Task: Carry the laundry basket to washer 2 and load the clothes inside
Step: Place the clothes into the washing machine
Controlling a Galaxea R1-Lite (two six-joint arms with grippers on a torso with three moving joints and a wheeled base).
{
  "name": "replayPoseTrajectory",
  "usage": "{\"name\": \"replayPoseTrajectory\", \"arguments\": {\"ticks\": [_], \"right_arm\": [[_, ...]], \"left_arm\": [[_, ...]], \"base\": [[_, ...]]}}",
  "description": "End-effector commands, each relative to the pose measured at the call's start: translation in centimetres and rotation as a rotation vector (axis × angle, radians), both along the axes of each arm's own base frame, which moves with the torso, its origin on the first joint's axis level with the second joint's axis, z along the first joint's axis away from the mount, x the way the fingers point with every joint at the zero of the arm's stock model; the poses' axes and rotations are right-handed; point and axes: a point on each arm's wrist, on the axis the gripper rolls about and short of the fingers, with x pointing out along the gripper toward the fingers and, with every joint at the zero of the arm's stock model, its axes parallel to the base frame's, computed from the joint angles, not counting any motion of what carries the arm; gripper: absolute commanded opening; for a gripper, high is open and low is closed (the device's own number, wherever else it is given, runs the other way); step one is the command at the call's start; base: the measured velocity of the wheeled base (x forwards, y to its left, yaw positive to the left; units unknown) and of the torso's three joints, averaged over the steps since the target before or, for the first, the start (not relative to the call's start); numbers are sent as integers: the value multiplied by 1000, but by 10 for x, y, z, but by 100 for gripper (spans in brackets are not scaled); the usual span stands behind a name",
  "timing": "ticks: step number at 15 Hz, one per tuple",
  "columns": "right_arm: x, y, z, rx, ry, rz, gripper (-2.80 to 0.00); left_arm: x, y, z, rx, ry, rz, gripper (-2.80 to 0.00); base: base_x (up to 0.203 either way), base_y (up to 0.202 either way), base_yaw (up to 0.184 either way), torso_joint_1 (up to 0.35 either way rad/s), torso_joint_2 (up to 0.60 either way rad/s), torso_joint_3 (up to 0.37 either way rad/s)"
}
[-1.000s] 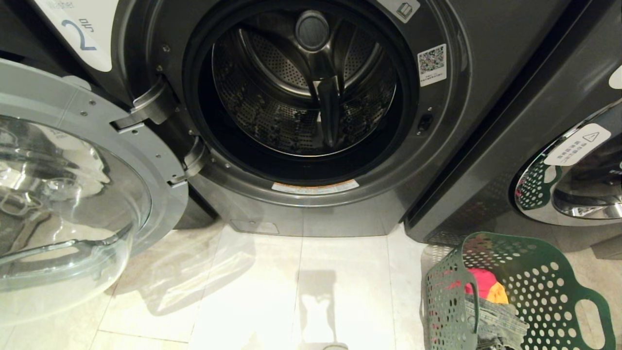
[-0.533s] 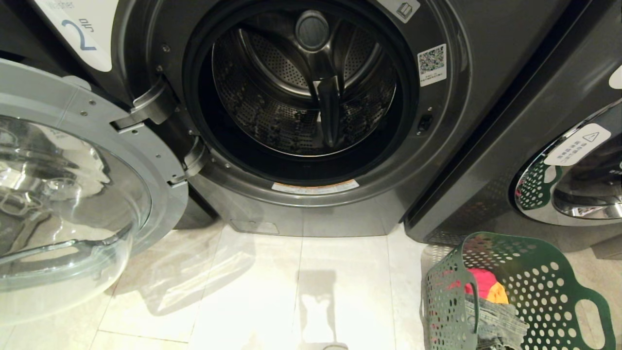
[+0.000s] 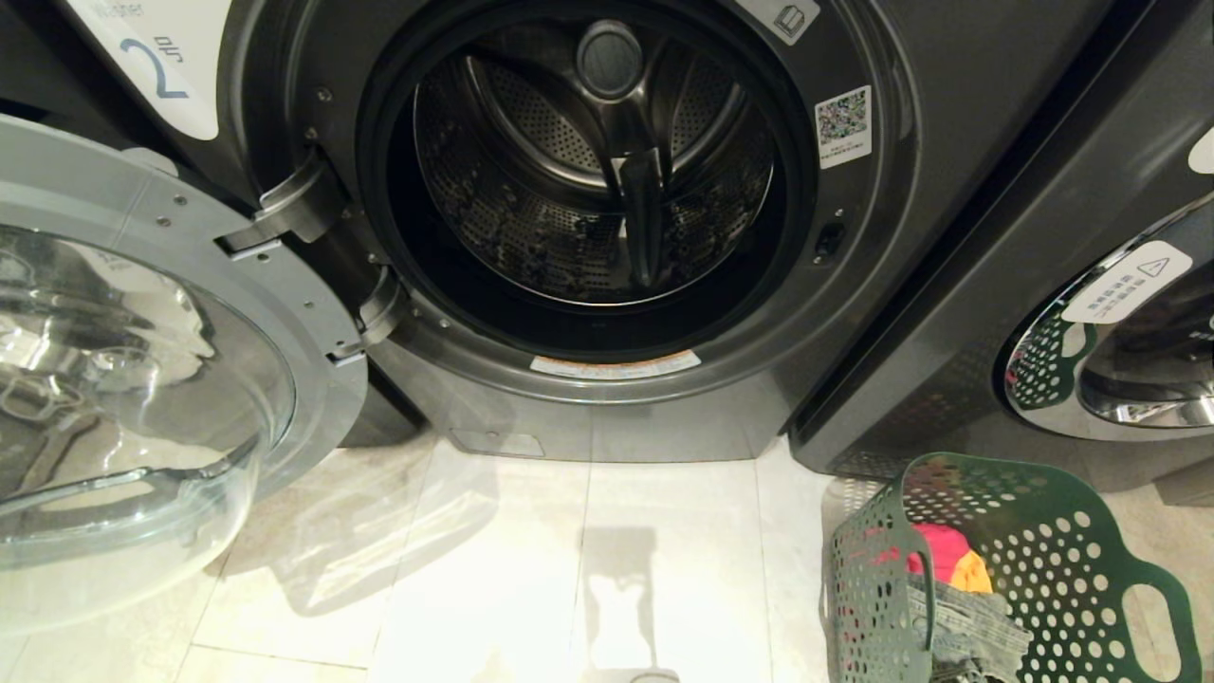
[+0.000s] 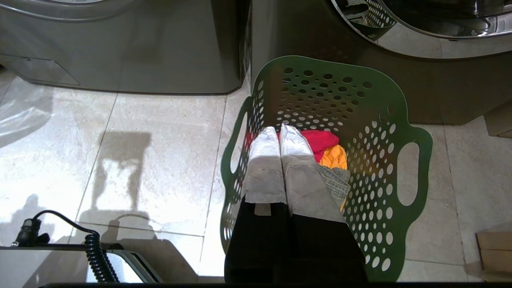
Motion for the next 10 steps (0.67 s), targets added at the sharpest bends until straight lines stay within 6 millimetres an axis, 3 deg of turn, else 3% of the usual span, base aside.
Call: {"name": "replayPoseTrajectory", "arguments": {"ticks": [1, 10], "right_arm": [[0, 0, 0, -1, -1, 1, -280], [0, 0, 0, -1, -1, 1, -280]], "left_arm": [[1, 0, -3, 0, 11, 0, -280], [1, 0, -3, -2, 11, 0, -280]], "base": [[0, 0, 0, 0, 0, 0], [0, 0, 0, 0, 0, 0]]}}
